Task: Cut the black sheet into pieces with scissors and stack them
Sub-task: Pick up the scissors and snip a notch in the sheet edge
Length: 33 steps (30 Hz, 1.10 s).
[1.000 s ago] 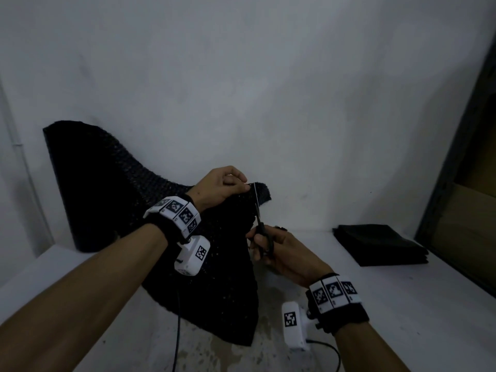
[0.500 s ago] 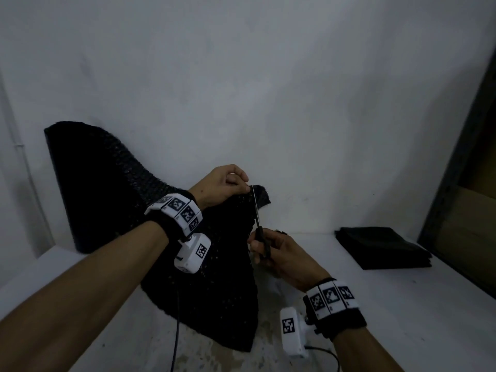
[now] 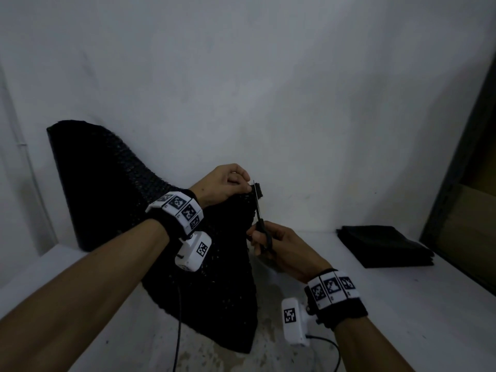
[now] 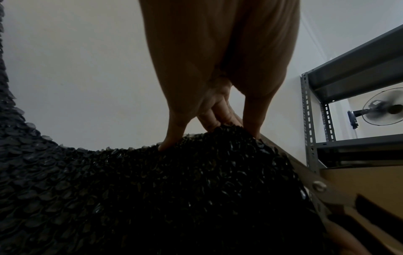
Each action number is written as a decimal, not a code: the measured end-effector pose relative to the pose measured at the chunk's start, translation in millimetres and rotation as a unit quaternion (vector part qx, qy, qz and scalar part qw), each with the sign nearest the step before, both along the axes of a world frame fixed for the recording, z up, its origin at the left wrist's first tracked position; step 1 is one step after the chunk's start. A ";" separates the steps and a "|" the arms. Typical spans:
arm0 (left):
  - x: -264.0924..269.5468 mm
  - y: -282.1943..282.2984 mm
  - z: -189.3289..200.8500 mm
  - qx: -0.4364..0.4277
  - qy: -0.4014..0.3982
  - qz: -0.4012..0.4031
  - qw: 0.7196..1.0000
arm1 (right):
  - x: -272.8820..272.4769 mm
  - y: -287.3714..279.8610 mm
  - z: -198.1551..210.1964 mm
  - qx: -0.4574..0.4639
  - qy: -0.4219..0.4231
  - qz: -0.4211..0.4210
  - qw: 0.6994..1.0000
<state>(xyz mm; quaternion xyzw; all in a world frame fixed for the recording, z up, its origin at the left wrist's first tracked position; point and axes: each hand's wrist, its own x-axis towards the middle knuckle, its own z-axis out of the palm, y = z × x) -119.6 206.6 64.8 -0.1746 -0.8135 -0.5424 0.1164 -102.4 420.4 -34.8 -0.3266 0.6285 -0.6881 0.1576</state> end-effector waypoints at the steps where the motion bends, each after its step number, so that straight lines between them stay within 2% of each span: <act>1: 0.1 -0.7 0.2 0.003 0.000 0.001 1.000 | 0.2 0.6 0.1 0.004 0.001 0.003 1.000; 6: 0.2 -1.0 -0.6 0.000 -0.002 -0.001 1.000 | 2.5 1.7 -6.1 -0.009 0.012 0.015 1.000; 15: 2.9 -1.3 -6.8 -0.022 -0.020 -0.012 0.999 | 4.1 -3.8 0.9 -0.037 -0.038 0.023 0.998; 23: -2.0 -6.4 -16.3 -0.032 -0.025 0.008 0.999 | 2.5 -5.5 -4.3 -0.049 -0.037 0.013 0.998; 25: -2.3 -9.5 -21.9 -0.085 -0.008 0.022 0.996 | 3.2 -3.8 -6.1 -0.050 -0.062 0.006 0.997; 28: -4.8 -16.0 -36.6 -0.228 0.048 0.097 0.968 | 3.4 -0.5 -10.3 -0.032 -0.081 0.007 0.996; 33: 0.0 -13.8 -66.8 -0.296 0.082 0.119 0.944 | 1.4 1.4 -22.2 0.004 -0.078 -0.028 0.997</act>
